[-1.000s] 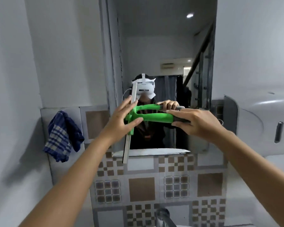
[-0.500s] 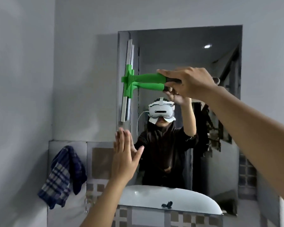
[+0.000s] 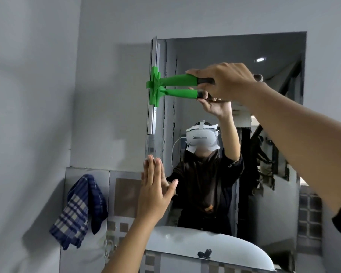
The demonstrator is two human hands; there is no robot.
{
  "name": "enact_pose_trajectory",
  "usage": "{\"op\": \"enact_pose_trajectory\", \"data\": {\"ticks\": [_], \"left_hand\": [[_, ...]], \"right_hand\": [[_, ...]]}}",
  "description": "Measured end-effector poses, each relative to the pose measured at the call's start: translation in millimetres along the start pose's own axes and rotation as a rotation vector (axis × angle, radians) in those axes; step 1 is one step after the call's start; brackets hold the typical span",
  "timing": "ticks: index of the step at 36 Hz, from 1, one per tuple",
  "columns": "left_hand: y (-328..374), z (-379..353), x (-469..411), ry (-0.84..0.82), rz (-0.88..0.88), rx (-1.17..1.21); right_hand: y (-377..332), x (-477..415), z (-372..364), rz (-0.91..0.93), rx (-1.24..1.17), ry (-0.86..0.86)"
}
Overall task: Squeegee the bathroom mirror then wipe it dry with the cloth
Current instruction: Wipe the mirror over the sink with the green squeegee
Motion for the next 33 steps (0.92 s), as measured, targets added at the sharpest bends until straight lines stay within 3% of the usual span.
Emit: {"op": "enact_pose_trajectory", "data": {"ticks": [22,33], "left_hand": [[-0.9,3.4,-1.5,0.082,0.007,0.170],[-2.8,0.9,-4.3,0.048,0.039,0.188]], "right_hand": [[29.0,39.7,2.2,-0.127,0.042,-0.108],[37.7,79.0,4.1,-0.258,-0.005,-0.074]]}}
Point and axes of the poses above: each hand's wrist, its own x-axis away from the middle knuckle, its own z-axis out of the back of the hand, y = z × x, the point moved 7 cm from there along -x, towards the middle knuckle, and after that the axes turned 10 degrees about -y, right-handed, at the moved point
